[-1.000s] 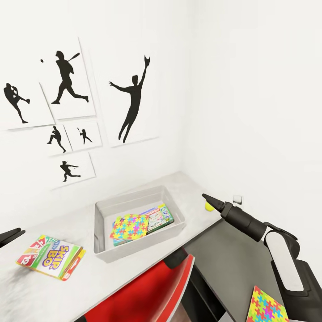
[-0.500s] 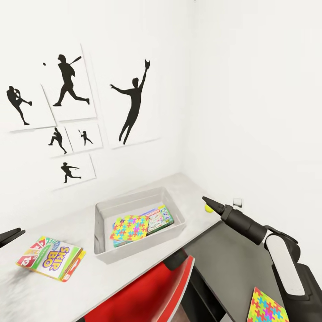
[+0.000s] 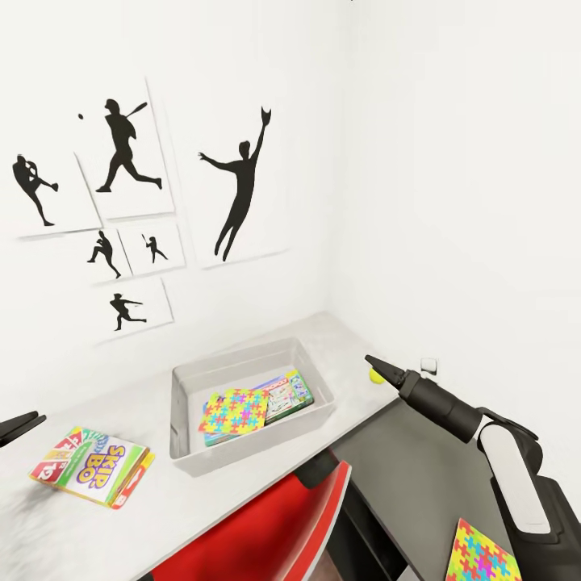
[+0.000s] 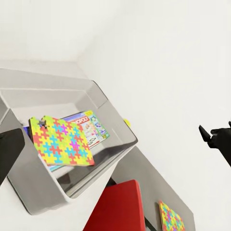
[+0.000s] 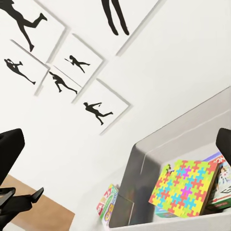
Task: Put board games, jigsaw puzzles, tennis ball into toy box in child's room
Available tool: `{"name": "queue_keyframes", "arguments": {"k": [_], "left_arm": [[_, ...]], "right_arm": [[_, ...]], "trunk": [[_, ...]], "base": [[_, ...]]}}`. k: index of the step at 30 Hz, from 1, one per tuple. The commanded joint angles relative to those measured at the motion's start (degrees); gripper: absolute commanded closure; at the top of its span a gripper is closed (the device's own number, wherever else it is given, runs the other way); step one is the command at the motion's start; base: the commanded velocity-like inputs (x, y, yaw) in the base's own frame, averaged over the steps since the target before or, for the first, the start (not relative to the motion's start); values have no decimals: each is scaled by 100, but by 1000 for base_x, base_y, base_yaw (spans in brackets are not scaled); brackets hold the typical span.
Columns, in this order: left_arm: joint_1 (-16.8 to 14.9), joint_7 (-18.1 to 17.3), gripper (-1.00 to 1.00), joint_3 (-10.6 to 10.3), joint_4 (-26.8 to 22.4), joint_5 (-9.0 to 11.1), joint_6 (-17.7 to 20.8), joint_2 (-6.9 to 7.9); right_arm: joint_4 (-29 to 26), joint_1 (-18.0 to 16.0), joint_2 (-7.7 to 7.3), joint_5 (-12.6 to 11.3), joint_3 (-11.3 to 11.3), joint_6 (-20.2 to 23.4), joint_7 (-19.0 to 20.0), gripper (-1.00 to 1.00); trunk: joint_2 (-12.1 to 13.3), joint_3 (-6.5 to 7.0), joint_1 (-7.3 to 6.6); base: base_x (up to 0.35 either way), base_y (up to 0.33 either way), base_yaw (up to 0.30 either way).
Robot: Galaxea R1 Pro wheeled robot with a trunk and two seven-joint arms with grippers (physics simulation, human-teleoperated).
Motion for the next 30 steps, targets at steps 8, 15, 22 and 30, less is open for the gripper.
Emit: {"name": "queue_keyframes", "arguments": {"k": [8,15,22,30], "left_arm": [[-5,-27,-100,7,0,-9,61,-1],[-5,-27,-100,14,0,-9,61,2],[-5,-27,-100,10,0,-9,61,-5],[-5,-27,-100,-7,0,-9,61,-13]], "right_arm": [[-5,55,-1,-13,-14,35,13,-100],[-3,123,0,-14,-20,34,14,-100],[-1,133,1,-14,-65,34,14,-100],[-1,135,1,-14,-92,34,14,-100]], "trunk": [[-12,44,4],[-12,109,4],[-12,173,4],[-12,230,4]], "base": [[-4,0,0],[-186,0,2],[-169,0,79],[-62,61,193]]}}
